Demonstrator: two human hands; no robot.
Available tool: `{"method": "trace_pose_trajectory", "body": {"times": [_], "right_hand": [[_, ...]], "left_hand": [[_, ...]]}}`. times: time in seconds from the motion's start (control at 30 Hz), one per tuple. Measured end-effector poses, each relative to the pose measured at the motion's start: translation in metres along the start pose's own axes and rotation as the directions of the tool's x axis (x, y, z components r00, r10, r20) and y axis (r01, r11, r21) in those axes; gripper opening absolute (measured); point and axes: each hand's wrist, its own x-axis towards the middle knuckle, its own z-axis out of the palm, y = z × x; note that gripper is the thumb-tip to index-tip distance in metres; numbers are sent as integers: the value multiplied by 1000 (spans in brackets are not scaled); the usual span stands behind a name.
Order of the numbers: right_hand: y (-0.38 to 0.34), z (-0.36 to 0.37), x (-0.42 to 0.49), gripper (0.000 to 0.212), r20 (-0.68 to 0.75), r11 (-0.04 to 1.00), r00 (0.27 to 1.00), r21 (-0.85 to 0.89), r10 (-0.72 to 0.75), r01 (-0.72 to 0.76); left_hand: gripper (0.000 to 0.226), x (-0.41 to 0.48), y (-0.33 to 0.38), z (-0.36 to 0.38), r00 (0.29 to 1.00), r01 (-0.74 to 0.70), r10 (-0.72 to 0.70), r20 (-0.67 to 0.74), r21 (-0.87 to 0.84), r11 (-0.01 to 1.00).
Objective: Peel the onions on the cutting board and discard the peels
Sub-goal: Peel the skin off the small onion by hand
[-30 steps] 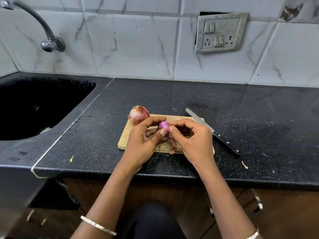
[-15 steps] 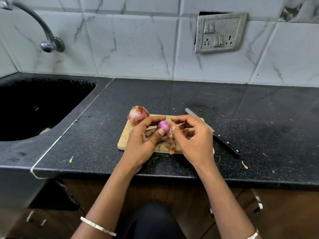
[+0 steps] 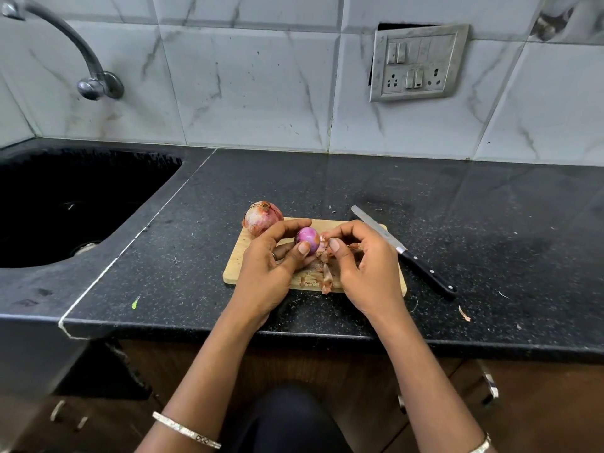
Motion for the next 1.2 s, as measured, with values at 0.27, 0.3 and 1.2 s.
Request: {"method": "trace_pose_trajectory", "body": {"times": [0.27, 0.3, 1.2], "right_hand": [[-2, -2, 1, 34, -93, 998, 995, 53, 34, -29], [-3, -2, 2, 31, -72, 998, 997, 58, 24, -20], [-2, 0, 0, 18, 7, 974, 997, 212, 81, -81]], "left_hand": [[30, 0, -1, 1, 999, 4, -4, -32, 0, 1000], [30, 0, -1, 0, 1000, 1, -1, -29, 5, 1000], [35, 1, -2, -2, 1000, -21, 22, -12, 92, 996]]}}
